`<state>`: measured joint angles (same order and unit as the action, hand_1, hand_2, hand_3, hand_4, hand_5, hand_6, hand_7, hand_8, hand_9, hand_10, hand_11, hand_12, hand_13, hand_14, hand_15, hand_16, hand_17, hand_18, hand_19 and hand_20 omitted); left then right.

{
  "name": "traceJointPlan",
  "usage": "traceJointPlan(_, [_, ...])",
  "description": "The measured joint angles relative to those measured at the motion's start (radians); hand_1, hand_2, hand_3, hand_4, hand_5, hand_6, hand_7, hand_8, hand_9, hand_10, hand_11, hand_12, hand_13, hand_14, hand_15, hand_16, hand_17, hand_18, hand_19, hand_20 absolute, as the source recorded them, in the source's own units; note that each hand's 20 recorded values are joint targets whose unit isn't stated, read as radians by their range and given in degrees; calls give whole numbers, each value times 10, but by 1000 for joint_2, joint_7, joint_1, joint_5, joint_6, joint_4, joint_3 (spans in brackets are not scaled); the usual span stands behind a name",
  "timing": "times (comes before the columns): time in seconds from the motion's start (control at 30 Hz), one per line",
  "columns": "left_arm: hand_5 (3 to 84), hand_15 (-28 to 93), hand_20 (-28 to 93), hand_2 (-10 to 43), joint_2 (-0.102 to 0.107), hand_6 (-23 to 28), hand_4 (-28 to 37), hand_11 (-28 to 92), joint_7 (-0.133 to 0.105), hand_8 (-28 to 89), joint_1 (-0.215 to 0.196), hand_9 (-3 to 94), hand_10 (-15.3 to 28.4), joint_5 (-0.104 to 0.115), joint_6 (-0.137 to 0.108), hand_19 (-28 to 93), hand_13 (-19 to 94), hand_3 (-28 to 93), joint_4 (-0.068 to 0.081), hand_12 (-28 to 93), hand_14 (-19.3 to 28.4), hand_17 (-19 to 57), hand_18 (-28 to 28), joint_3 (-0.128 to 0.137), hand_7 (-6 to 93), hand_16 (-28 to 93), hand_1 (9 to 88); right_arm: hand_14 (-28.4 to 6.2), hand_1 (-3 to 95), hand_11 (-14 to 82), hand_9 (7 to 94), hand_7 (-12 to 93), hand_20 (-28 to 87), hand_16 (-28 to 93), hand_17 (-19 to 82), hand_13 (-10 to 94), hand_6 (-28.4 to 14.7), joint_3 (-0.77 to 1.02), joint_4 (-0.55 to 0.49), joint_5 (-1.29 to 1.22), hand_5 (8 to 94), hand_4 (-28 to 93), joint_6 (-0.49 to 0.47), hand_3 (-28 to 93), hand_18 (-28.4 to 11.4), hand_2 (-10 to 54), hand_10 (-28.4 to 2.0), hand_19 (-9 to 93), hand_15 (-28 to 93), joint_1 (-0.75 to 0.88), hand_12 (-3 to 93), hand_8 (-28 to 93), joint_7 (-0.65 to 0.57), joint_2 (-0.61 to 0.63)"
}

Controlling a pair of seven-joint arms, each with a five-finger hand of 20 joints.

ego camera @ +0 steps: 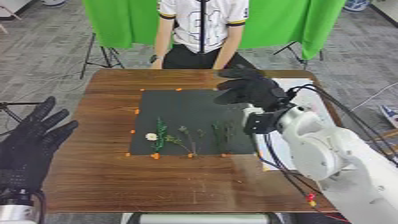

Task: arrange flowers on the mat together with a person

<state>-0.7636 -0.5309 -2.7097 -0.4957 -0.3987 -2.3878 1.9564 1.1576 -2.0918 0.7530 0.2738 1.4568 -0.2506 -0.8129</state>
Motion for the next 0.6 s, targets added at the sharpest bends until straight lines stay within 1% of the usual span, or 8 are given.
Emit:
traceJointPlan(0.13, [303,399,146,59,3,33,-248,128,-15,-82,-3,274,129,10,-8,360,205,750,0,118,208,-100,192,-25,89,-38,204,-196,250,127,550,141,96,101,127,466,-2,71,0,-2,533,-251,5,717,-250,-5,-159,571,380,89,135,-128,55,5])
traceJointPlan(0.2, [303,403,147,59,13,32,-248,129,-29,-82,-3,274,129,21,-15,360,204,751,1,120,211,-99,192,-41,89,-35,204,-197,248,126,550,142,101,105,126,465,-2,87,0,-2,533,-252,5,718,-252,-5,-158,567,378,124,135,-127,60,5])
traceJointPlan(0.27, [301,404,147,57,30,31,-248,129,-53,-82,-4,274,130,39,-23,361,204,752,2,121,211,-99,193,-55,89,-34,204,-197,246,124,550,141,107,108,125,465,-2,96,0,-3,533,-252,5,719,-253,-5,-157,564,376,155,134,-127,61,6])
traceJointPlan(0.3, [300,404,148,57,41,30,-249,129,-69,-82,-7,273,130,53,-28,363,203,753,3,121,211,-100,193,-59,89,-34,203,-198,246,124,548,142,110,109,124,464,-1,101,0,-5,533,-252,5,719,-253,-5,-156,563,375,171,134,-127,61,6])
traceJointPlan(0.37, [298,403,148,58,65,30,-249,128,-100,-82,-14,273,129,76,-36,362,203,751,4,122,211,-99,193,-63,90,-34,204,-198,246,123,548,142,114,111,124,464,0,111,0,-8,534,-253,5,718,-254,-4,-155,560,374,198,134,-127,61,6])
traceJointPlan(0.43, [297,401,148,58,86,29,-249,126,-122,-82,-22,272,130,90,-43,362,202,750,4,122,210,-99,193,-64,90,-34,204,-197,246,123,548,143,118,113,123,464,0,120,0,-9,533,-253,5,718,-254,-4,-154,558,374,222,135,-127,60,6])
traceJointPlan(0.5, [297,401,148,58,99,29,-248,126,-130,-82,-28,272,130,96,-49,363,202,751,5,123,210,-99,193,-64,90,-34,204,-197,246,123,548,143,121,114,123,464,1,127,0,-9,533,-253,5,719,-255,-4,-155,556,374,238,135,-128,60,5])
traceJointPlan(0.6, [295,408,150,57,103,29,-248,134,-132,-81,-33,275,133,98,-52,366,202,752,4,127,211,-99,194,-63,91,-31,203,-197,244,123,548,143,126,115,122,463,1,131,1,-13,533,-253,5,720,-255,-5,-155,553,373,248,135,-128,60,4])
